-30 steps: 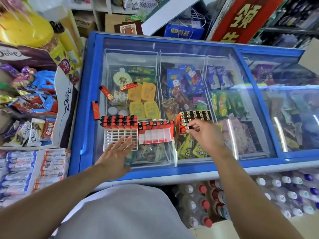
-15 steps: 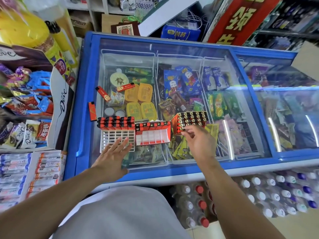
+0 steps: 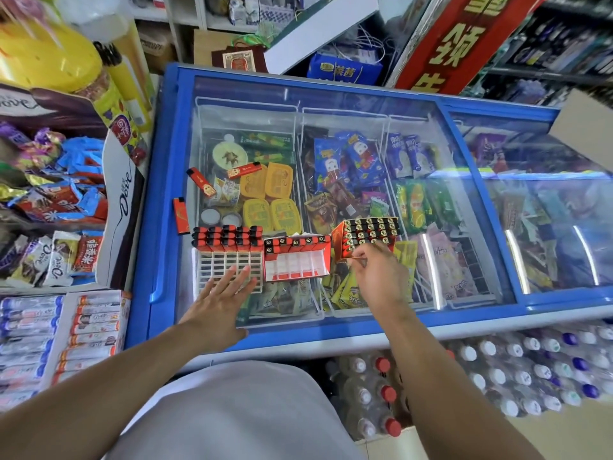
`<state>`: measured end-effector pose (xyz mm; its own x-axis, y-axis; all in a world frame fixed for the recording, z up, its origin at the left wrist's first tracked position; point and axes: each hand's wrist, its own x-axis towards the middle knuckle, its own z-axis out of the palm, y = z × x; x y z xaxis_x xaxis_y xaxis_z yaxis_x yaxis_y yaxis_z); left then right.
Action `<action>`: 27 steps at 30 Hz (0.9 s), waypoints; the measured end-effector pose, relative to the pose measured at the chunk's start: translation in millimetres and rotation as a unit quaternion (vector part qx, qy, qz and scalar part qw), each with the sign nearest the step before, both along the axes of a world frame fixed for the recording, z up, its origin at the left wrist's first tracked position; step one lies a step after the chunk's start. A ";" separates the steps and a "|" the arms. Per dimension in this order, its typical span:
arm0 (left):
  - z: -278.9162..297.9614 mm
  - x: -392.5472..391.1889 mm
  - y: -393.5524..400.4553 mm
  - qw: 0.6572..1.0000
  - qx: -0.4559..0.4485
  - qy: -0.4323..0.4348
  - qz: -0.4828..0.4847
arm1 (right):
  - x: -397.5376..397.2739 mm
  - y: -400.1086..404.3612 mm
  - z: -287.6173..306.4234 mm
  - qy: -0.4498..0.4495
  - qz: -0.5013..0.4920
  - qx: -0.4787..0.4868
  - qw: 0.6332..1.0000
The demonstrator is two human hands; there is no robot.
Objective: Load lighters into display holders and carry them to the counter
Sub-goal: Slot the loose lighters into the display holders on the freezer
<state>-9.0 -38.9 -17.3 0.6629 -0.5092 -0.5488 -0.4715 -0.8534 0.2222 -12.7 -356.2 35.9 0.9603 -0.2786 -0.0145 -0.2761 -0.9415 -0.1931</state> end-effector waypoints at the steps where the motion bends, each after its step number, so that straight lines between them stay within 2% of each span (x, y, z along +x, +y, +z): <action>1: 1.1 0.1 0.0 1.000 0.001 0.003 -0.001 | 3.9 -2.8 1.3 -0.005 0.009 -0.002 1.000; 9: 34.8 12.8 -12.1 0.998 -0.005 0.058 0.013 | 23.6 -23.2 4.7 -0.013 0.109 -0.055 0.992; 12: 63.4 17.2 -27.0 0.996 -0.078 0.019 0.022 | 25.2 -25.9 6.5 -0.017 0.136 -0.058 0.989; 15: 85.8 17.5 -50.8 0.989 -0.141 -0.016 -0.033 | 25.9 -30.6 6.3 -0.023 0.159 -0.046 0.986; 20: 91.6 27.1 -86.7 0.972 -0.201 -0.056 -0.106 | 25.7 -38.6 3.5 -0.033 0.186 -0.034 0.981; 23: 91.5 35.2 -108.0 0.971 -0.171 -0.091 -0.139 | 24.4 -42.8 1.6 -0.055 0.194 -0.021 0.979; 27: 96.4 49.3 -137.0 0.975 -0.082 -0.126 -0.161 | 31.6 -40.2 2.9 -0.051 0.239 -0.096 0.965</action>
